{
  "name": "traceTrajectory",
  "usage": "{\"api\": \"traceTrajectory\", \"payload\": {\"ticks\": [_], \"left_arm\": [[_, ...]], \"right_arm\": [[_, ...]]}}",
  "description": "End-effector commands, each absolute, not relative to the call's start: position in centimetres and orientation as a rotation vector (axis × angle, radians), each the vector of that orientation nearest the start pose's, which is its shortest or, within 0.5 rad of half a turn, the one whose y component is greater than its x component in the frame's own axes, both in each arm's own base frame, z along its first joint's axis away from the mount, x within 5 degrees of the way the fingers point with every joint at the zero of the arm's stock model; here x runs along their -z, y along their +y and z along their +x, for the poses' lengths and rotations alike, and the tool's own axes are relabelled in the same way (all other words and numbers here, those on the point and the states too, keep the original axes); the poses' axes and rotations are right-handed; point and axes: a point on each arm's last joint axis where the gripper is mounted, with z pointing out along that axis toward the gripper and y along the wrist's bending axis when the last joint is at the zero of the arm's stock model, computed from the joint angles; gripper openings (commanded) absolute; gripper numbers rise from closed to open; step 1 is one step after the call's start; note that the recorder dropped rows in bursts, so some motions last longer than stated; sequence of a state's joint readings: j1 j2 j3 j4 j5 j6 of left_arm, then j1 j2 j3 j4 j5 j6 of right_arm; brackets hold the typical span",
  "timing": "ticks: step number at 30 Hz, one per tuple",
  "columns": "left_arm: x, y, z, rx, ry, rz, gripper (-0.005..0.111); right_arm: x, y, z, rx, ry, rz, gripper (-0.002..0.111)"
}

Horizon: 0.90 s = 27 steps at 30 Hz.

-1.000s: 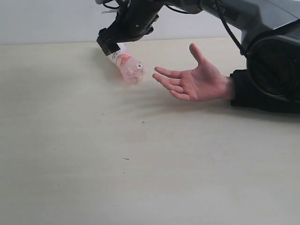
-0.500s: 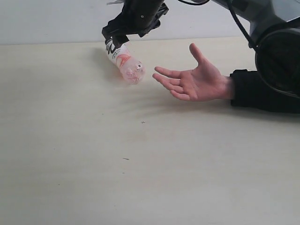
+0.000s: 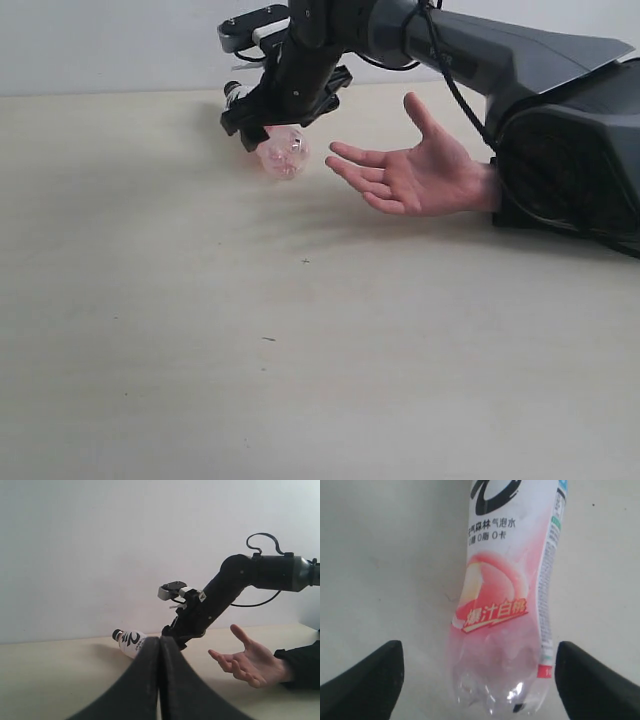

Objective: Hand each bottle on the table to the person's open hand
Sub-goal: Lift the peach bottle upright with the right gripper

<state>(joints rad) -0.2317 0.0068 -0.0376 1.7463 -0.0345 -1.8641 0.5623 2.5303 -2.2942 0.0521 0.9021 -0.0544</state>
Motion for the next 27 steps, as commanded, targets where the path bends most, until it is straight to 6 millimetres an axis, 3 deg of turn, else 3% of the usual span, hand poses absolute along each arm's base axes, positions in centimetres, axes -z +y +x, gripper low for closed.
{"api": "traceTrajectory", "payload": {"ticks": [1,7,16,27], "left_arm": [[-22.4,-1.5,5.2,0.308,1.458,0.113,0.000],[-22.4,-1.5,5.2,0.308,1.458,0.113,0.000],[-22.4,-1.5,5.2,0.308,1.458,0.113,0.000],[-22.4,-1.5,5.2,0.308,1.458,0.113,0.000]], "right_arm": [[-16.4,30.0,46.9,-0.259,2.448,-0.724,0.079],[-15.2,29.7,47.1,-0.209,2.476,-0.708,0.086],[-12.9,29.8,47.6,-0.186,2.475,-0.692,0.086],[-12.9,29.9,47.7,-0.193,2.456,-0.687,0.081]]}}
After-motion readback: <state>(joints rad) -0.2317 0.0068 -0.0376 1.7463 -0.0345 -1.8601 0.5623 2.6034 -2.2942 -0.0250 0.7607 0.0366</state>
